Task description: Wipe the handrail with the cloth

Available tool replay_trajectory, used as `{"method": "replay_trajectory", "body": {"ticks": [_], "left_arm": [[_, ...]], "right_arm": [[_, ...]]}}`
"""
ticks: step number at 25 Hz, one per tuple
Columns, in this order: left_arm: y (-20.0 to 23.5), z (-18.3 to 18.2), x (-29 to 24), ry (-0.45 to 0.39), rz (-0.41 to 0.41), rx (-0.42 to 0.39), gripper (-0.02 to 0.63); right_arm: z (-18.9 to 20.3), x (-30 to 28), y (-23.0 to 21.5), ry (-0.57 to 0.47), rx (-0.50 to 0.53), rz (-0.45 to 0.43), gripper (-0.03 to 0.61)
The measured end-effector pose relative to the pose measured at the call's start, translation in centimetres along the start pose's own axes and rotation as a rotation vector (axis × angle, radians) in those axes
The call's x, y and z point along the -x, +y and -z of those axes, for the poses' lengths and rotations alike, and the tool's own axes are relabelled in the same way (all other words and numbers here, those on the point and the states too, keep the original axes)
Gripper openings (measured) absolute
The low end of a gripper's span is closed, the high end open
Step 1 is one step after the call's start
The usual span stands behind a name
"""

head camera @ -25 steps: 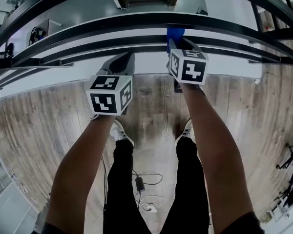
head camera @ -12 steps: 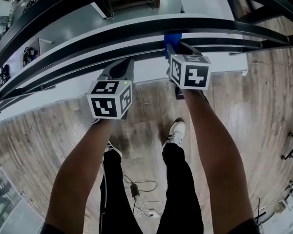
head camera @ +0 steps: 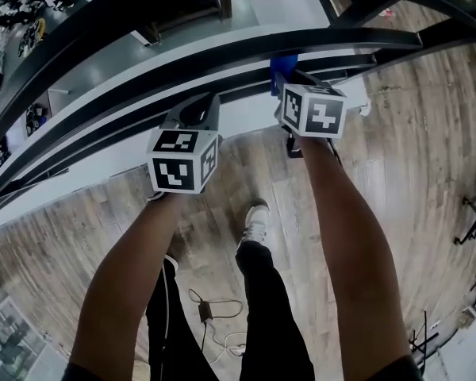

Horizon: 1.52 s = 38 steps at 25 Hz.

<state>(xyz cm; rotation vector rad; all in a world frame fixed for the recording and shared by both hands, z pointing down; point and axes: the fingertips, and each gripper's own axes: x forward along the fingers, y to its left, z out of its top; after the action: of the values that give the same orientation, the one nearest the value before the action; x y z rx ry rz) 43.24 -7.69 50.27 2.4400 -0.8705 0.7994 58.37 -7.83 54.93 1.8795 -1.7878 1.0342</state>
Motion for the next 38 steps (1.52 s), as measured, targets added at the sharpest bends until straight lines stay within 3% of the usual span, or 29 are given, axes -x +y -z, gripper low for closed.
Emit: {"method": "replay_trajectory", "body": {"ticks": [7,14,19,24,27,29,31,35,38], "left_arm": [[-7.0,-3.1,-5.9,0.018,0.032,-0.018,0.002],[-12.3,-4.8,-9.5,0.023,0.079,-0.008,0.003],[-12.8,-3.9,-10.5,0.028,0.087,-0.010,0.003],[-11.1,-2.6,-10.2,0.035,0.058,-0.002,0.003],[-9.9,-1.9,-9.4,0.022,0.049,0.019,0.002],[-8.9,-1.2,-8.6,0.008,0.052,0.029,0.003],[-7.4,0.1,-7.1,0.004,0.047,0.035,0.003],[-3.1,3.4,-2.8,0.011,0.021,0.050,0.002],[1.3,6.1,1.6,-0.002,-0.013,0.108,0.002]], "right_arm": [[-0.7,0.4,-8.9,-0.030,-0.005,-0.004,0.106],[-3.4,3.2,-16.7,-0.038,0.006,0.079,0.107],[-4.0,3.7,-22.2,-0.054,-0.038,0.176,0.107],[-4.2,4.2,-24.5,-0.071,-0.085,0.248,0.107],[-4.2,4.2,-22.8,-0.106,-0.072,0.238,0.106],[-4.4,4.3,-19.3,-0.157,0.026,0.190,0.106],[-4.0,4.3,-14.0,-0.211,0.112,0.115,0.106],[-1.5,4.1,-3.0,-0.296,0.135,-0.029,0.106],[1.3,4.2,5.6,-0.318,0.172,-0.109,0.106]]}}
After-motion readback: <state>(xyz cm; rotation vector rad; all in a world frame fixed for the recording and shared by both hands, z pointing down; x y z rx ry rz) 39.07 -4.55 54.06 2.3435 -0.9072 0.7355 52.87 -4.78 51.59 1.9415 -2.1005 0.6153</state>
